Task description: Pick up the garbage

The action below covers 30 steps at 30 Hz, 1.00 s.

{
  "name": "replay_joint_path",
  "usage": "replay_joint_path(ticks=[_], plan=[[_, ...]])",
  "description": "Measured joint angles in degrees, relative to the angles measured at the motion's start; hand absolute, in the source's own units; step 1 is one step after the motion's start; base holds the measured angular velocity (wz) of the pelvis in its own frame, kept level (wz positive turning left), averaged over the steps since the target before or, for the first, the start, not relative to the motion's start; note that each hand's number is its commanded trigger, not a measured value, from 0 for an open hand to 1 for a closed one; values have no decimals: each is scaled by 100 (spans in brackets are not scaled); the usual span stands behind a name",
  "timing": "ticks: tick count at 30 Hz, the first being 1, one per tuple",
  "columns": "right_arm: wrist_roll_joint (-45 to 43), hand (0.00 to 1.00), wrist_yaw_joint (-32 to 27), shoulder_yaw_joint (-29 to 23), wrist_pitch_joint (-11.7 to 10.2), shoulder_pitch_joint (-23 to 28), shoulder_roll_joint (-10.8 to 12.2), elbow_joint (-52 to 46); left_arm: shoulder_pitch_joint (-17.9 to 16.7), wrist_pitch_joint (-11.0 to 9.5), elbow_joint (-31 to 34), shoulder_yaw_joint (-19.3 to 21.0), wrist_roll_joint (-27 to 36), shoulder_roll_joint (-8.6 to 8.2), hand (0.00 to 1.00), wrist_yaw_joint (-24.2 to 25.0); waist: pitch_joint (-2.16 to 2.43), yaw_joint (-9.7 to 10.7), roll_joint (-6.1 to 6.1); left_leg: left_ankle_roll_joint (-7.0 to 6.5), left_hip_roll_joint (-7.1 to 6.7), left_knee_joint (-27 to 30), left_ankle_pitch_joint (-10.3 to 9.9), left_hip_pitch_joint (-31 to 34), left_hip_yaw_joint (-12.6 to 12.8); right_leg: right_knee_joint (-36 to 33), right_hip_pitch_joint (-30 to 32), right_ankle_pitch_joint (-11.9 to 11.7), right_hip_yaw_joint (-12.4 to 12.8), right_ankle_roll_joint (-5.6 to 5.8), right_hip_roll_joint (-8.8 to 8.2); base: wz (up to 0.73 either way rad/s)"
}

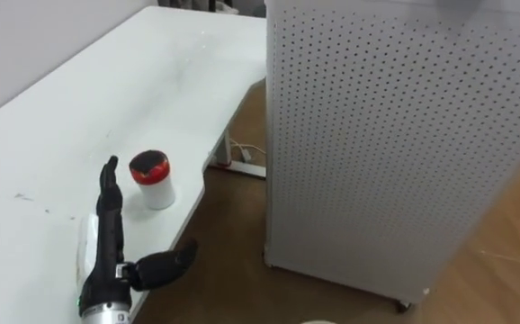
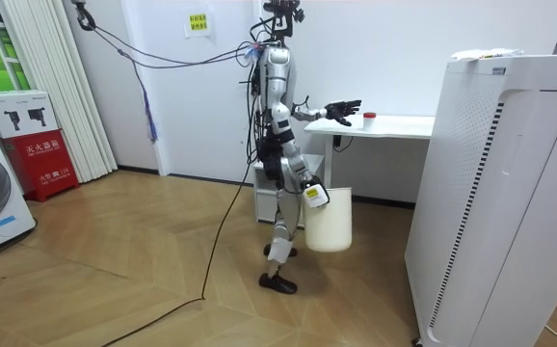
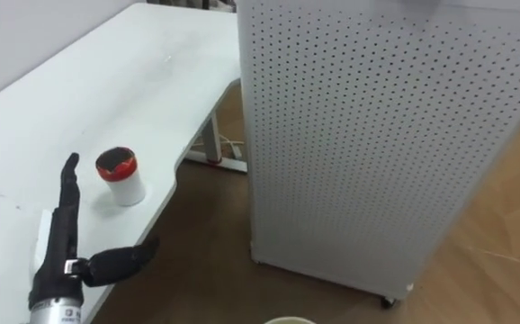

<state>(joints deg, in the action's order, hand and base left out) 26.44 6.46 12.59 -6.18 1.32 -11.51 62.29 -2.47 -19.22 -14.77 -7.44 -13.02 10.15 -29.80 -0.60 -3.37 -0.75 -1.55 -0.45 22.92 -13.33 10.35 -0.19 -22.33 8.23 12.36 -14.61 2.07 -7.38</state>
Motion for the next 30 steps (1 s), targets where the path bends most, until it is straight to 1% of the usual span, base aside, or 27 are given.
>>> replay_joint_path(ticks=[1,2,4,7,8,12,16,18,20,21,24,28,30], plan=[[0,100,11,5,0,-7,-2,-1,-38,1,-1,-3,5,-1,0,-1,-6,-4,-9,8,38,-56,3,-99,-13,106,-132,-1,-7,-3,47,18],[1,100,21,9,-1,-5,-4,-2,-55,2,-1,-5,3,-3,0,-1,-4,-4,-19,14,45,-90,7,-145,-12,162,-194,-1,-11,-3,62,9],[3,100,75,54,0,-12,-16,-6,-62,2,0,-6,3,-5,0,-16,-31,-14,-77,35,59,-239,18,-310,-14,286,-361,-1,-45,-3,95,2],[5,100,124,81,0,-21,-16,-16,-63,2,-2,-7,3,-6,0,-104,-47,-21,-127,40,62,-264,16,-322,-13,342,-385,-2,-44,-5,107,0],[3,100,128,82,1,-20,-16,-15,-64,2,-2,-3,52,-4,0,-110,-60,-23,-151,40,59,-286,15,-349,-9,366,-405,-4,-42,-8,107,0],[6,100,273,85,2,-20,-21,-7,-112,2,-56,-25,723,4,0,-110,-55,-12,-232,51,59,-356,8,-403,-8,392,-441,-5,-67,-6,108,-1],[-3,100,368,85,15,11,3,-6,-177,12,-324,-127,1134,5,0,-79,-55,16,-236,65,69,-364,0,-409,-59,467,-513,-19,-122,-7,137,8],[-16,100,401,85,81,25,31,-8,-265,26,-431,-173,1348,1,0,-40,-52,18,-244,77,68,-429,-8,-490,-68,489,-584,-20,-131,-8,151,2],[-127,100,414,83,81,41,30,-22,-247,25,-460,-179,1396,-9,0,27,-38,13,-245,78,70,-447,-8,-525,-69,531,-632,-21,-133,-9,160,0],[-259,100,419,84,81,42,31,-51,-227,19,-515,-180,1461,-29,0,36,-18,12,-239,78,72,-458,-7,-535,-67,553,-647,-31,-133,-12,164,0],[-450,100,428,87,81,42,34,-62,-211,10,-596,-184,1513,-54,0,50,-10,19,-236,79,69,-517,-7,-620,-64,581,-737,-31,-129,-11,166,0],[-472,100,435,87,94,28,35,-60,-127,9,-682,-186,1605,-76,0,4,-2,30,-232,88,62,-530,-1,-629,-66,587,-746,-31,-131,-11,177,0],[-472,100,432,86,158,30,35,-60,-78,9,-700,-184,1755,-76,0,-4,1,58,-227,98,63,-530,5,-623,-83,617,-755,-38,-131,-22,195,2]])
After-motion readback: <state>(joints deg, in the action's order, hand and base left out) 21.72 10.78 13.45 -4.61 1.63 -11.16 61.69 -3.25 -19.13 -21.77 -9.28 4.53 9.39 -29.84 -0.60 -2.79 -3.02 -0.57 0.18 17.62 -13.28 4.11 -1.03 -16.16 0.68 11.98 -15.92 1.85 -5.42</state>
